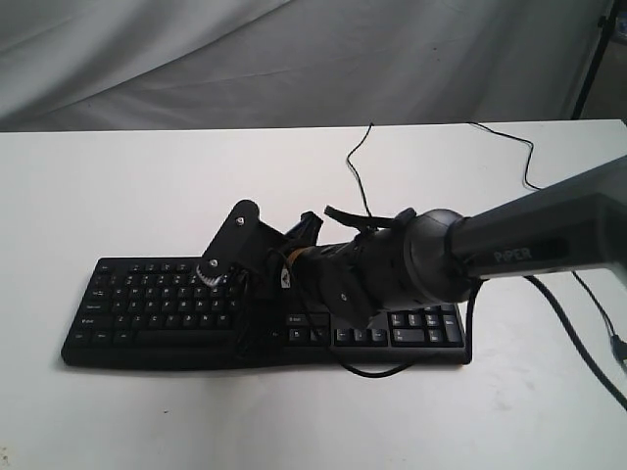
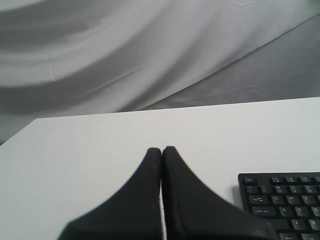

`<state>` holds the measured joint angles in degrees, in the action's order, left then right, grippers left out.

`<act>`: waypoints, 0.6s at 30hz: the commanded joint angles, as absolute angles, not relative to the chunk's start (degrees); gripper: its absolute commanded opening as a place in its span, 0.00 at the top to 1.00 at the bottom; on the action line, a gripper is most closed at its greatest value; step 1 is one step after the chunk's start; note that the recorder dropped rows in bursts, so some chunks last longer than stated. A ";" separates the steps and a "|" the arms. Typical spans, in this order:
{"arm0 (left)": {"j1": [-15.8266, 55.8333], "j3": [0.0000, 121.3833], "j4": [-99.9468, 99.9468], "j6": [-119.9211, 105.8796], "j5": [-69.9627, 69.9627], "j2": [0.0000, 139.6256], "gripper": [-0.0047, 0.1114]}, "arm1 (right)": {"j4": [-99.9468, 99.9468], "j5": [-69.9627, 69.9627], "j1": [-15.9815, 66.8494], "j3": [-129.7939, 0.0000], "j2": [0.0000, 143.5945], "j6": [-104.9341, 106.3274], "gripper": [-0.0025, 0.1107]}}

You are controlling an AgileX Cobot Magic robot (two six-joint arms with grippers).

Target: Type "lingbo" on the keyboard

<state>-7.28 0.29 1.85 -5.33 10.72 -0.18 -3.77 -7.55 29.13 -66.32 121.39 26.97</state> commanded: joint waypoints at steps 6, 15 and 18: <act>-7.07 0.00 1.82 -5.18 10.48 0.00 0.95 | -3.93 -8.33 29.13 -66.14 120.70 26.55 0.98; -7.07 0.00 1.82 -5.18 10.48 0.00 0.95 | -3.94 -9.24 29.22 -62.18 108.88 26.67 0.98; -7.07 0.00 1.82 -5.18 10.48 0.00 0.95 | -4.78 -11.49 29.22 -56.94 102.77 26.77 0.98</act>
<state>-7.28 0.29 1.85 -5.33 10.72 -0.18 -3.90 -8.99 29.13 -60.88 108.02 26.84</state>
